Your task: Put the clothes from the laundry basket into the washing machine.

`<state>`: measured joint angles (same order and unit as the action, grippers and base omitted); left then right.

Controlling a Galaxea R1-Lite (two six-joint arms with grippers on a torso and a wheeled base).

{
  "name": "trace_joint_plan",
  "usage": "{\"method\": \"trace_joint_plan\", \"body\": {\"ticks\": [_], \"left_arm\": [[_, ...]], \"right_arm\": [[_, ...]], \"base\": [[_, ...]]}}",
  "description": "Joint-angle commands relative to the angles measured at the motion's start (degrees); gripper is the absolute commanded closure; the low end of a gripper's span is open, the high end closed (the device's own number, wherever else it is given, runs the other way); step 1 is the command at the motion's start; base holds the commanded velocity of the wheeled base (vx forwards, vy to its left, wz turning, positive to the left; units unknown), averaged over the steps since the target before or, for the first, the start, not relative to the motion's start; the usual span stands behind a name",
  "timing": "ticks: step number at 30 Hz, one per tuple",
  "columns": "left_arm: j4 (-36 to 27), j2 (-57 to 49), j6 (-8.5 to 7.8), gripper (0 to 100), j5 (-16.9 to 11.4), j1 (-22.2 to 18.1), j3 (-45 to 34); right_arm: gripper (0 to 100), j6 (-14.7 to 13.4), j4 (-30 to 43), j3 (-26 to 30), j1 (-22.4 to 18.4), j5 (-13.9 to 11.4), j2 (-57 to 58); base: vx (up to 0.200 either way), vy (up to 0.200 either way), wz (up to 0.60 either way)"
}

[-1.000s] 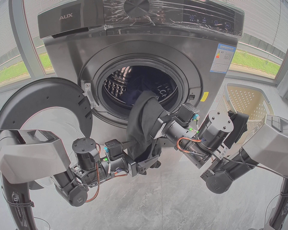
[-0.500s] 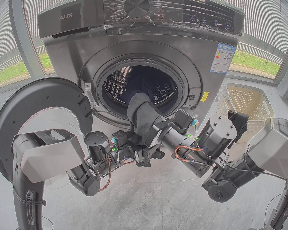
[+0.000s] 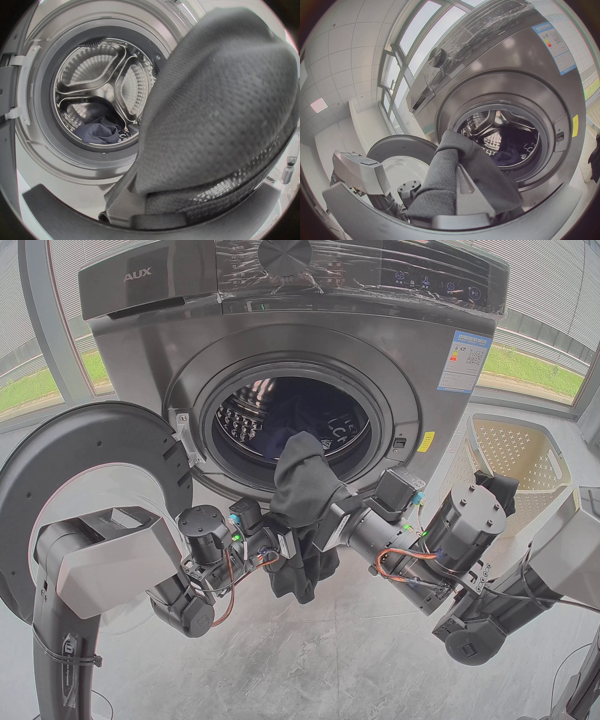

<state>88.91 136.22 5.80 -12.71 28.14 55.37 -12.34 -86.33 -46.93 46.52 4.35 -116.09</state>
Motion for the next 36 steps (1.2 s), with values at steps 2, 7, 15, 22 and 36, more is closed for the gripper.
{"method": "trace_joint_plan", "body": {"ticks": [2, 7, 15, 22, 36], "left_arm": [[0.13, -3.06, 1.4, 100, 0.85, -0.98, 0.18], [0.13, -7.81, 2.81, 100, 0.85, -1.33, -2.72], [0.13, -15.19, 2.99, 100, 0.76, -1.15, -9.14], [-0.05, -24.77, 2.81, 100, 1.2, 0.25, -17.4], [0.04, -29.61, 2.72, 100, 4.45, 0.6, -22.32]], "right_arm": [[100, -0.93, 0.29, 2.11, -2.49, 0.31, 0.87], [100, -1.81, 0.82, 3.25, -5.74, 1.54, 0.43], [100, -2.08, 0.9, 3.96, -8.02, 1.62, -2.83], [100, -1.55, 0.11, 4.04, -6.0, 1.36, -6.96], [0, -1.2, -1.91, 6.86, -1.78, -0.31, -5.81]], "base": [[0.0, 0.0, 0.0], [0.0, 0.0, 0.0], [0.0, 0.0, 0.0], [0.0, 0.0, 0.0], [0.0, 0.0, 0.0]]}}
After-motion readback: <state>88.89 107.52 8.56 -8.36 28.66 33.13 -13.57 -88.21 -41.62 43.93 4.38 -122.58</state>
